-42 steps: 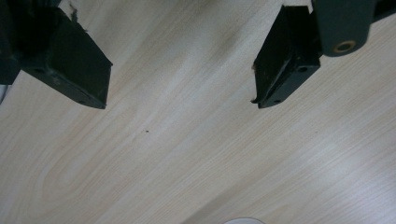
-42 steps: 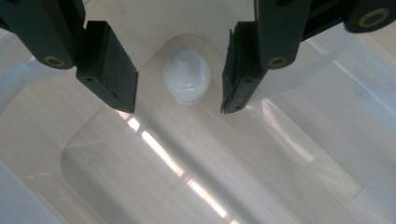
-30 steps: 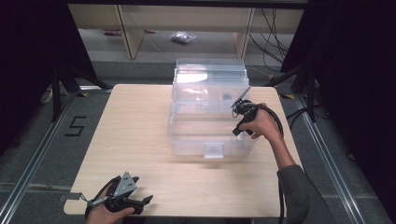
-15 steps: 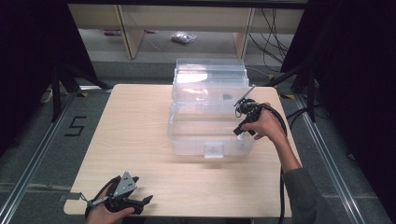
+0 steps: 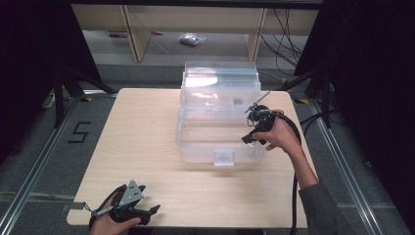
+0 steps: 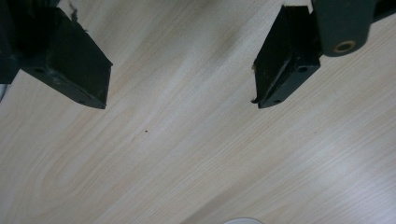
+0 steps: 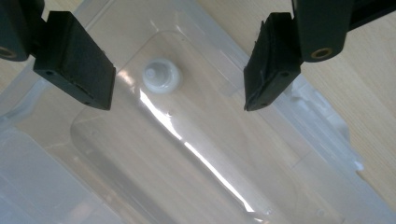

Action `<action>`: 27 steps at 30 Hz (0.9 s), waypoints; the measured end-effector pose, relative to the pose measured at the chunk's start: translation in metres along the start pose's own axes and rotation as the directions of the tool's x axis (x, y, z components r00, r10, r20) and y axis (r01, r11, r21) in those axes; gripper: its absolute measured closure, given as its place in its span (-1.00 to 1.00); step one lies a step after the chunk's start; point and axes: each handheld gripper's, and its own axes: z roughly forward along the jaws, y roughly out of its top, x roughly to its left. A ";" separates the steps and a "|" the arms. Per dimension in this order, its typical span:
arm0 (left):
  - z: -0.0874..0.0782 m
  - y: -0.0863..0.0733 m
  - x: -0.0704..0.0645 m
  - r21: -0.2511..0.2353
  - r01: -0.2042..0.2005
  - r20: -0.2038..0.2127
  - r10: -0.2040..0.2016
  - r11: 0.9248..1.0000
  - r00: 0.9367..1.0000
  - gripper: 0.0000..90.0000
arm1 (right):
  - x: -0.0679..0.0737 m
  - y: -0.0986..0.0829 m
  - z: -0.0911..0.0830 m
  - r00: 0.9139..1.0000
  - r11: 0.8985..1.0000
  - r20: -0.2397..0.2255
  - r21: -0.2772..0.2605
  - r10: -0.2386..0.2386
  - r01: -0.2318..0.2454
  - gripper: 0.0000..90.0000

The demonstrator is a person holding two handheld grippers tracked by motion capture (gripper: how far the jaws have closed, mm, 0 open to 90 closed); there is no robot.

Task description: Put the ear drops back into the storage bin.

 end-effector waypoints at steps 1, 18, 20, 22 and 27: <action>0.000 0.000 0.000 0.000 0.000 0.000 0.000 1.000 1.000 -0.59 | 0.000 0.000 0.000 1.000 1.000 0.000 0.000 0.000 0.000 -0.42; 0.000 0.000 0.000 0.000 -0.002 -0.001 0.002 1.000 1.000 -0.59 | 0.013 -0.013 -0.006 1.000 0.999 -0.013 -0.034 0.028 -0.028 -0.44; 0.000 0.000 0.000 0.001 0.000 0.000 0.000 1.000 1.000 -0.59 | 0.014 -0.014 -0.008 1.000 0.999 -0.011 -0.044 0.029 -0.029 -0.44; 0.000 0.000 0.000 0.002 -0.001 0.005 0.001 1.000 1.000 -0.59 | 0.015 -0.016 -0.009 1.000 0.998 -0.009 -0.061 0.012 -0.013 -0.44; 0.001 0.000 0.000 -0.003 -0.003 -0.005 0.003 1.000 1.000 -0.59 | 0.017 -0.019 -0.008 1.000 0.997 -0.017 -0.081 -0.016 0.014 -0.45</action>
